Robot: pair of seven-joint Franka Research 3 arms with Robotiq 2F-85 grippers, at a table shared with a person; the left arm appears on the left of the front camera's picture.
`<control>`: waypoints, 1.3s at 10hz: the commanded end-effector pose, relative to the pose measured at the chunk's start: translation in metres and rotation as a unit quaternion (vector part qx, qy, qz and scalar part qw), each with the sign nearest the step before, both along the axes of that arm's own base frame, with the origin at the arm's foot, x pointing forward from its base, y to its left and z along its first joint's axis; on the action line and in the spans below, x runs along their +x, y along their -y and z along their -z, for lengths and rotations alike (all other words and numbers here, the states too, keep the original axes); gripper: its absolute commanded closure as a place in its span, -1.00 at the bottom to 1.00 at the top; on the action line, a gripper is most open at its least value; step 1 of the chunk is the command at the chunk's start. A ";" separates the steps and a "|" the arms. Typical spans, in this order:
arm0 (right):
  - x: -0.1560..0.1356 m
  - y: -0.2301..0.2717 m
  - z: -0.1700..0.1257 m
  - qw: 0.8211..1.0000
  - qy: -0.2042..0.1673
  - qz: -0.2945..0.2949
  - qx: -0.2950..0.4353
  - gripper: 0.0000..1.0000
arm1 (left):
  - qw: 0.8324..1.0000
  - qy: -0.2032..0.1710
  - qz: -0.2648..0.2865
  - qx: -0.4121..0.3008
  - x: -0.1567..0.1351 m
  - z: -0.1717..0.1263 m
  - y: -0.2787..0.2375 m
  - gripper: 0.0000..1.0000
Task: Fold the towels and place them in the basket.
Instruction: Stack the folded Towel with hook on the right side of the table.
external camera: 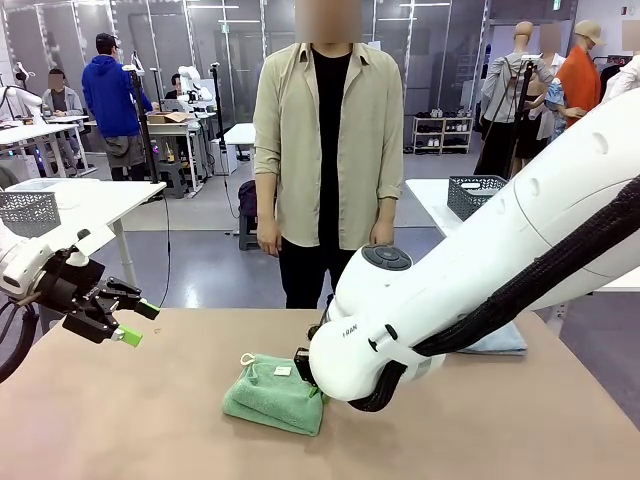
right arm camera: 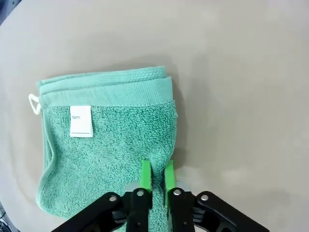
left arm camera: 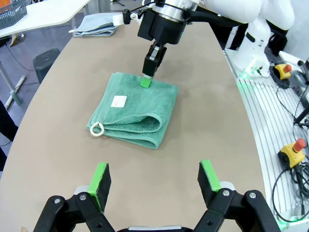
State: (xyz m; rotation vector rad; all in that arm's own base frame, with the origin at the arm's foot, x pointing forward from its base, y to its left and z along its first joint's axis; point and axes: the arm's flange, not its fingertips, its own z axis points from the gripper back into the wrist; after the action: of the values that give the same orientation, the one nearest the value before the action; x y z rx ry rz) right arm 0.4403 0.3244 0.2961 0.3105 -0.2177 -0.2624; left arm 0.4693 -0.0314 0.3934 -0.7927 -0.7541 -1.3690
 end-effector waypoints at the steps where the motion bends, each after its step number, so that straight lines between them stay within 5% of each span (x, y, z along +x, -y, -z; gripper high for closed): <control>1: -0.001 -0.010 0.002 1.000 0.011 0.007 -0.012 1.00 | 1.000 -0.007 -0.003 0.005 0.000 -0.003 0.000 -0.83; 12: 0.001 0.000 -0.001 1.000 0.006 -0.016 -0.011 0.91 | 1.000 -0.007 -0.003 0.005 0.000 -0.003 0.000 -0.83; 13: 0.005 0.008 -0.012 0.999 0.037 -0.038 -0.007 0.91 | 1.000 -0.007 -0.003 0.005 0.000 -0.003 0.000 -0.83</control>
State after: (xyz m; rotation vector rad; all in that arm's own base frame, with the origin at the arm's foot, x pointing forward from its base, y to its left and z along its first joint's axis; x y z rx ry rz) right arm 0.4431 0.3233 0.3004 0.2962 -0.2389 -0.2087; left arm 0.4693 -0.0314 0.3934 -0.7927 -0.7541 -1.3691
